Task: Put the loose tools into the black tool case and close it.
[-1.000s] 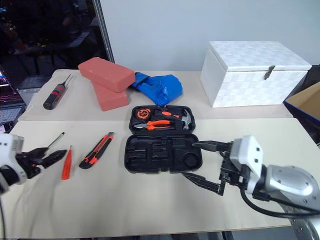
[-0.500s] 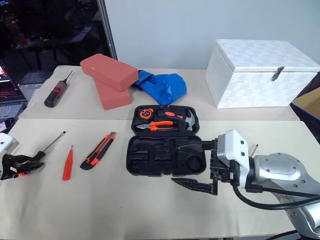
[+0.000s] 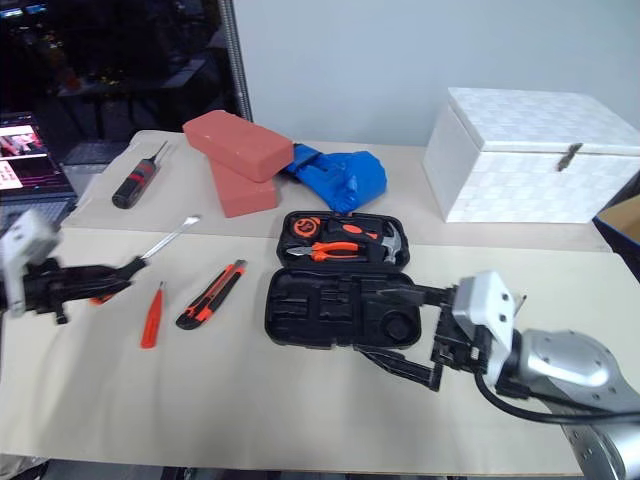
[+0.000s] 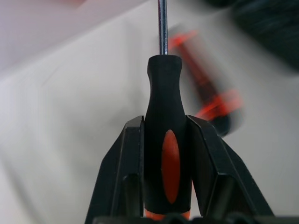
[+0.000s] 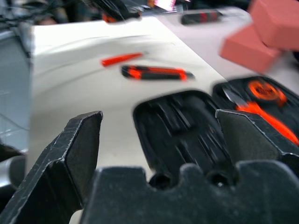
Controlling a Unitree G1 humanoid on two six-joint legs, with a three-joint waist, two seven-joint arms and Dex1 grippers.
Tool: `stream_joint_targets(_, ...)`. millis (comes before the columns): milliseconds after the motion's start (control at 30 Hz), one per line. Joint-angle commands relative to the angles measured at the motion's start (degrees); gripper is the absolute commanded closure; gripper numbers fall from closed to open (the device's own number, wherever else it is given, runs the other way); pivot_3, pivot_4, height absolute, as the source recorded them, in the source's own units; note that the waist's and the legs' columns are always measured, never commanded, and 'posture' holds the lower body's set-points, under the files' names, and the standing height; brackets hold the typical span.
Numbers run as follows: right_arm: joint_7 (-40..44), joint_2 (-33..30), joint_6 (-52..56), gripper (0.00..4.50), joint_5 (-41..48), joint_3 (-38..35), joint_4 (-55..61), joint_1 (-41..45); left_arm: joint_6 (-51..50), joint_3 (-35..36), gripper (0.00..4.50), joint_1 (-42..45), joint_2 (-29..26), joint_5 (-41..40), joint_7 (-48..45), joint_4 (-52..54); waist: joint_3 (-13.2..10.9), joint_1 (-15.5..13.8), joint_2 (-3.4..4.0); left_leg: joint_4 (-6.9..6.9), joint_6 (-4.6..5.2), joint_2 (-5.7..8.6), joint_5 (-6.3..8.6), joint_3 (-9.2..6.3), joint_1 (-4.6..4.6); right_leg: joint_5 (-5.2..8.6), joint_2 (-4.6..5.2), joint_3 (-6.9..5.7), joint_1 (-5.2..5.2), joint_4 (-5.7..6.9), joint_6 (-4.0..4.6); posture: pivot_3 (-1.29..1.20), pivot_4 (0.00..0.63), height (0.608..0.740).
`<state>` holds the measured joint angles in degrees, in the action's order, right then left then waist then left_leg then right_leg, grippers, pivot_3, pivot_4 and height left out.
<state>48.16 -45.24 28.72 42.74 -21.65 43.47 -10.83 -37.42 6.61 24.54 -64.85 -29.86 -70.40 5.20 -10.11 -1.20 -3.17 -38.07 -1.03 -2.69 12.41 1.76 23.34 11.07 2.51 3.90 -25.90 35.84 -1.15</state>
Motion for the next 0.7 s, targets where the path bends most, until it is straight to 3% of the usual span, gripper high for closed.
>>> stream_joint_targets(33, -1.97, 1.63, -1.99, 0.0, -2.39, -9.36, 2.8, -6.55, -2.37, -14.1, 3.66, 10.95, 6.41, 5.36, 0.52, 6.19, 0.02, 0.19, 0.04, -0.07, 0.0, 0.01, 0.0, 0.01, -0.05, -0.03, -0.04, 0.05, 0.12, 0.0, -0.04, 0.0, 0.15, 0.74)
stream_joint_targets(200, -3.07, 3.41, -2.29, 0.0, -3.19, -15.19, 4.75, -13.07, -2.28, -25.96, 3.66, 21.8, 15.27, 13.96, 1.5, 0.07, 0.04, 2.37, 0.08, -0.32, 0.01, 0.01, 0.0, -0.07, -0.27, -0.06, -0.19, 0.15, 0.55, 0.05, -0.05, 0.0, 0.15, 0.74)
stream_joint_targets(333, -2.92, 5.56, -2.91, 0.0, -2.75, -20.12, 8.3, -19.1, 4.94, -35.3, 3.66, 31.95, 25.61, 23.83, 2.76, -13.11, 0.03, 2.38, 0.12, -0.33, 0.1, 0.09, -0.05, -0.33, -0.57, -0.05, -0.31, 0.19, 0.77, 0.12, -0.01, 0.0, 0.15, 0.74)
stream_joint_targets(700, -4.84, 6.45, -2.71, 0.0, -2.7, -20.69, 12.03, -21.75, 22.56, -41.44, 3.66, 39.24, 36.78, 37.39, 3.08, -37.81, 0.04, 2.96, 0.14, -0.39, 0.13, 0.21, -0.05, -0.55, -0.31, -0.04, -0.32, 0.27, 0.71, 0.02, -0.03, 0.0, 0.15, 0.74)
